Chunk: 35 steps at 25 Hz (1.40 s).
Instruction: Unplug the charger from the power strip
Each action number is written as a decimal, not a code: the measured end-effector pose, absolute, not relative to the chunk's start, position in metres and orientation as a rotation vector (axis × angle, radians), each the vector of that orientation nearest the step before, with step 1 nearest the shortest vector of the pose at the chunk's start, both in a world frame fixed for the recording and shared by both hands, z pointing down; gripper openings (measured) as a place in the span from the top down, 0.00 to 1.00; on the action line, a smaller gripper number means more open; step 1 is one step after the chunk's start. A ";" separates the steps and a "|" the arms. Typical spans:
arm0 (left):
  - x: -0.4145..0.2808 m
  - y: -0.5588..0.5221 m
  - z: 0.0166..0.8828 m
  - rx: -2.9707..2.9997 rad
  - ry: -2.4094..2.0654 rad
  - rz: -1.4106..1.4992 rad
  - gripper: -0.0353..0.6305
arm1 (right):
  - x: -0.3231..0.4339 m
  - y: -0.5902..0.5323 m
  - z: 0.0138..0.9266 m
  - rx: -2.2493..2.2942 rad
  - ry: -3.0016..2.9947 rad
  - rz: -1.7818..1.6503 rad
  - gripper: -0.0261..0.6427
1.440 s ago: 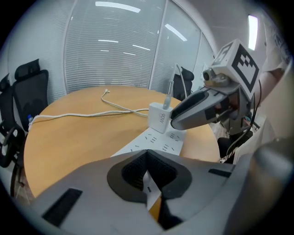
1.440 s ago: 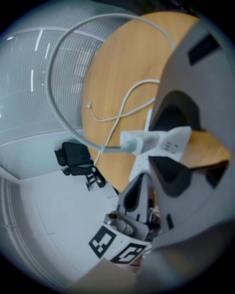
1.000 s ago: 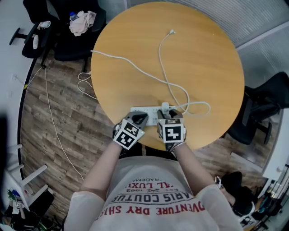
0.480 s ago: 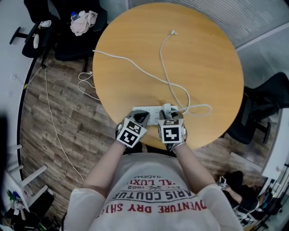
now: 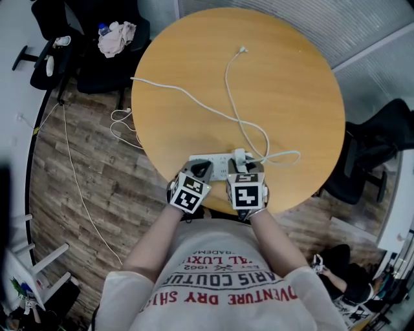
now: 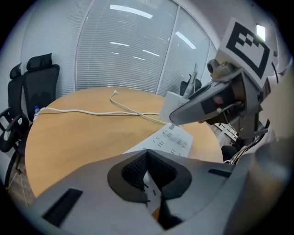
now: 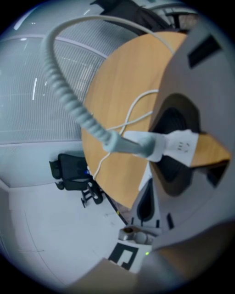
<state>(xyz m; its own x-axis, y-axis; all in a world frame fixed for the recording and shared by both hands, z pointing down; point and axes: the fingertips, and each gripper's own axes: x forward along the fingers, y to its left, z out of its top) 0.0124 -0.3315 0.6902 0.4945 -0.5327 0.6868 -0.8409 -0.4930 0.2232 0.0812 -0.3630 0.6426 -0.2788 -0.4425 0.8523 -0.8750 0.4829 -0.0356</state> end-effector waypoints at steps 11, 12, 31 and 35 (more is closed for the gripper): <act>0.004 -0.336 0.693 1.977 -0.990 0.583 0.90 | 0.101 -0.370 0.583 1.181 -2.020 0.594 0.72; 0.002 -0.340 0.687 1.986 -1.014 0.577 0.90 | 0.103 -0.373 0.575 1.191 -2.040 0.582 0.72; -0.009 -0.401 0.385 2.532 -1.518 0.030 0.90 | 0.128 -0.401 0.411 1.361 -2.485 0.406 0.73; -0.003 -0.389 0.345 2.699 -1.526 -0.060 0.90 | 0.126 -0.405 0.384 1.361 -2.583 0.304 0.73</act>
